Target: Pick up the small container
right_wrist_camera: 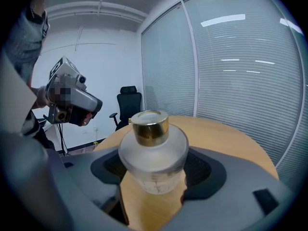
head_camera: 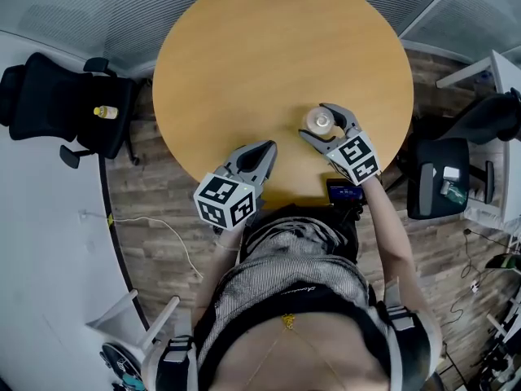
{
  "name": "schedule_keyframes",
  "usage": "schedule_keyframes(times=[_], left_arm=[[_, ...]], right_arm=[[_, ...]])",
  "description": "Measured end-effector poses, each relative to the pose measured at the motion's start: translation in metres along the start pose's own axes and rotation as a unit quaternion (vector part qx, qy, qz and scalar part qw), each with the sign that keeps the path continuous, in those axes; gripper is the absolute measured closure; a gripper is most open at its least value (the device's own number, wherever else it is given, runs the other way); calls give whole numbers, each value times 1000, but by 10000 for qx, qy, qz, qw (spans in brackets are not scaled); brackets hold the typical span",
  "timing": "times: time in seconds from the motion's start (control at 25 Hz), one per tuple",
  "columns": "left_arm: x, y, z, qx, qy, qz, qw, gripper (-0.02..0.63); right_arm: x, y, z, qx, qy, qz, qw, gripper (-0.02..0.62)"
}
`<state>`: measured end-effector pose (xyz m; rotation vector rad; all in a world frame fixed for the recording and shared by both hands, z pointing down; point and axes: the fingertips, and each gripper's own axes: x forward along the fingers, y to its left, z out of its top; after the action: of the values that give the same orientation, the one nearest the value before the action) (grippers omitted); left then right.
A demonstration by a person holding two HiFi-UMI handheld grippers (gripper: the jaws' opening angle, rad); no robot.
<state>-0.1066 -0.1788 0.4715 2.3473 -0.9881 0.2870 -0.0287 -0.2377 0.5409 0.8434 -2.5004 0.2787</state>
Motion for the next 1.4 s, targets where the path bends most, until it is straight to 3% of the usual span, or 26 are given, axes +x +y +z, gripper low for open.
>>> schedule_keyframes(times=[0.68,1.4], left_arm=[[0,-2,1,21,-12,-20,10000,601],[0,-8,-2,63,38,-94,9999,601]], right_arm=[[-38,18,58,-340,-11,122,9993,255],[-67,33,123,-475,-364,168,9981,255]])
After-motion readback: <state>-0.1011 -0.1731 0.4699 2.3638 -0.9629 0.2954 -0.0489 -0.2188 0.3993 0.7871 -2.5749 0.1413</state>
